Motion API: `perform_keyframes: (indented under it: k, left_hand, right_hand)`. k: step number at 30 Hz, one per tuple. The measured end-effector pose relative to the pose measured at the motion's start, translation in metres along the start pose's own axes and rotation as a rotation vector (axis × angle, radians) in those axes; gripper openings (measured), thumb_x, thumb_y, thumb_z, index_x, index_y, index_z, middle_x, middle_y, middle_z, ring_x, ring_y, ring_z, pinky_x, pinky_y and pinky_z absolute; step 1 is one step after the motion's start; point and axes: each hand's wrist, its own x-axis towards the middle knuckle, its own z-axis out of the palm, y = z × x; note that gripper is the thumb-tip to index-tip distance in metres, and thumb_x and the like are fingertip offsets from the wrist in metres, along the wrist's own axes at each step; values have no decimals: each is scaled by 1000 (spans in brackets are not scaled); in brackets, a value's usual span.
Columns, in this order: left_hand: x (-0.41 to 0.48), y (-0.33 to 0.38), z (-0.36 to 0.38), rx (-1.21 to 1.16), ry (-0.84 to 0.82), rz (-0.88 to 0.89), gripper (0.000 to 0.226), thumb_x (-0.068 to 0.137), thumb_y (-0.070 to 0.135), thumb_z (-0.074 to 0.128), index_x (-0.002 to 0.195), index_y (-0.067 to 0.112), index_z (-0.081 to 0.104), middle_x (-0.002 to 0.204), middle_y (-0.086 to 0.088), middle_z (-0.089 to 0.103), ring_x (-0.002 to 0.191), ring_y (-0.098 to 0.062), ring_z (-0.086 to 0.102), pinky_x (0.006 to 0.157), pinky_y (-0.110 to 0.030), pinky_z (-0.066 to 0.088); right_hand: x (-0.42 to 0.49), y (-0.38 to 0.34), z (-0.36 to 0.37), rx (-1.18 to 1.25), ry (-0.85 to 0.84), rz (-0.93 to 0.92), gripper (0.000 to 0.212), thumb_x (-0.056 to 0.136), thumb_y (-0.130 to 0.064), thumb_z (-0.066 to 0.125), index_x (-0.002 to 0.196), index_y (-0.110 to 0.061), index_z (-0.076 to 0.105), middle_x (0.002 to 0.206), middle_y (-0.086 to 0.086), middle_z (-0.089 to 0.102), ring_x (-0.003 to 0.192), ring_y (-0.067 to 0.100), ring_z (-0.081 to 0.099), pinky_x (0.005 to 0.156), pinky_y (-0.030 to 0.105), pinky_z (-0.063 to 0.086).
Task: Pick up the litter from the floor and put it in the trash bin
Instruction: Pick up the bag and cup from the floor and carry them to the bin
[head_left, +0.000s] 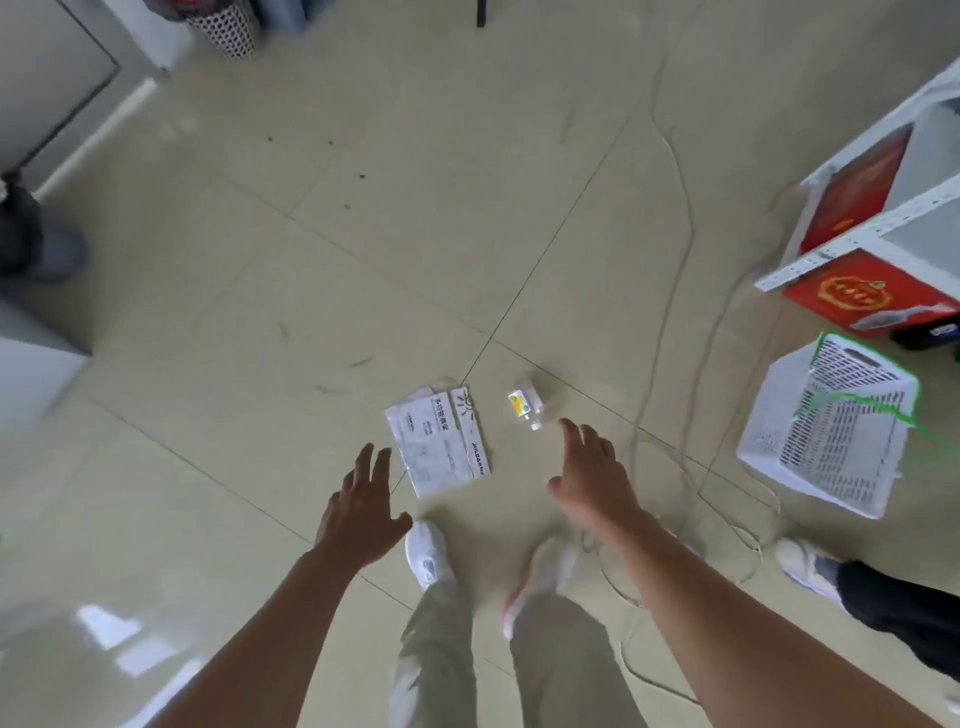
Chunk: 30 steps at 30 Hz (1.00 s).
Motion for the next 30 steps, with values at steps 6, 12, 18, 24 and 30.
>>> perform_keyframes:
  k: [6,12,18,24,30]
  left_hand:
    - [153,-41,152,194,-159,89,93,91,40,53,164,18,-1,170,-10,-13,154,-27,18,113,-37,36]
    - [331,-81,315,-171,-96,-309,105,85,43,69,161,18,2,167,-7,6,147,-31,28,107,-48,44]
    - [444,-123,389,-612,211,-747,118,73,45,88,157,8,13,153,-16,23,138,-39,33,105,-53,44]
    - [489,-122,415,-612,323,-818,116,59,44,97,145,7,28,146,-18,33,131,-37,38,105,-42,39]
    - [485,-135,414,-657,309,-799,70,75,37,86,121,14,40,115,-16,63,102,-40,62,84,-49,55]
  right_hand:
    - [185,17,140,12,-146,-22,85,92,-20,59,163,-22,13,159,3,29,140,29,36,103,38,44]
    - [380,54,283,113,-16,27,93,80,-17,72,159,-18,22,155,8,36,138,37,38,103,47,45]
    - [494,83,343,33,110,70,104,70,-27,83,154,-23,22,154,15,30,138,42,37,100,56,44]
    - [524,92,364,29,47,-16,106,73,-21,81,156,-36,17,150,11,31,135,39,39,101,59,45]
    - [524,80,361,119,24,-15,100,77,-28,82,155,-34,21,135,15,43,126,40,46,99,50,47]
